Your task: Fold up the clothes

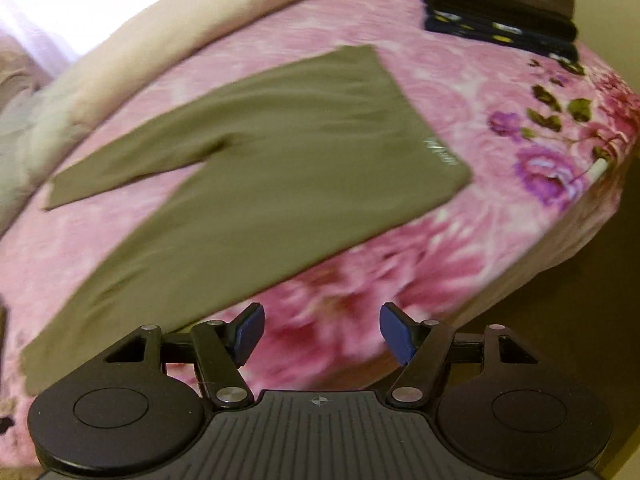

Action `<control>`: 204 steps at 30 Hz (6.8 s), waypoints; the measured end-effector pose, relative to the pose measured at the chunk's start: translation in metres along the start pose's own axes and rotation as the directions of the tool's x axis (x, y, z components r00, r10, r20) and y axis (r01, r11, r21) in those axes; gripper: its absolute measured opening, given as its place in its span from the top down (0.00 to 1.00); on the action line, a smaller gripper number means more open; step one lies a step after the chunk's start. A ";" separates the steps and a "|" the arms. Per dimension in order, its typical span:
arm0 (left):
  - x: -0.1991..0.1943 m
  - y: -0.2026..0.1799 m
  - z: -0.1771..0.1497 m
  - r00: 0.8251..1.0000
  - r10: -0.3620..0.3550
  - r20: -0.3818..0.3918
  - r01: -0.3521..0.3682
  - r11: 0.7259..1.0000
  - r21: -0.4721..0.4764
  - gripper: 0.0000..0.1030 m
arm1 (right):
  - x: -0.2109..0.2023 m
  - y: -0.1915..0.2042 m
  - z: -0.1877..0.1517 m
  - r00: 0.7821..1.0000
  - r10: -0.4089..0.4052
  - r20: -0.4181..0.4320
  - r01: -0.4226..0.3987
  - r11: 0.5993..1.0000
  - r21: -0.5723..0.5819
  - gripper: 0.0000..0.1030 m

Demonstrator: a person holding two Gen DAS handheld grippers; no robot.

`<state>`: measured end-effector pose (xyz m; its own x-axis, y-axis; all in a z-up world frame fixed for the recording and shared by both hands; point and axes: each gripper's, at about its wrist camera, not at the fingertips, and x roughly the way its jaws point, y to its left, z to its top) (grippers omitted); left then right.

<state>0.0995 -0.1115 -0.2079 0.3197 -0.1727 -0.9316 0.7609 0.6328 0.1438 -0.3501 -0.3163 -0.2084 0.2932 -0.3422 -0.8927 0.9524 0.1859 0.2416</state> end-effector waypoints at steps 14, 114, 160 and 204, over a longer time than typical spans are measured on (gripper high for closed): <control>-0.117 -0.039 0.017 0.983 -0.033 0.182 0.000 0.983 0.181 0.56 | -0.106 0.067 -0.022 0.996 -0.018 0.086 0.025 0.997 -0.075 0.35; 0.017 -0.252 0.173 0.981 -0.186 0.059 0.164 0.948 0.272 0.53 | 0.091 -0.004 0.214 0.999 0.037 -0.022 -0.042 0.966 -0.256 0.35; 0.213 -0.280 0.358 0.861 -0.503 0.069 0.141 0.368 0.919 0.98 | 0.261 -0.005 0.333 0.992 0.111 -0.056 -0.115 0.651 -0.751 1.00; 0.185 -0.139 0.190 0.865 -0.481 0.143 0.493 0.867 -0.072 1.00 | 0.150 -0.185 0.095 0.931 0.058 0.359 -0.303 0.670 0.677 0.91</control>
<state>0.1603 -0.3751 -0.3365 -0.0085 -0.5613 -0.8276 0.7767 0.5176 -0.3590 -0.4738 -0.4893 -0.3513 0.3582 -0.6389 -0.6808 0.6059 -0.3957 0.6901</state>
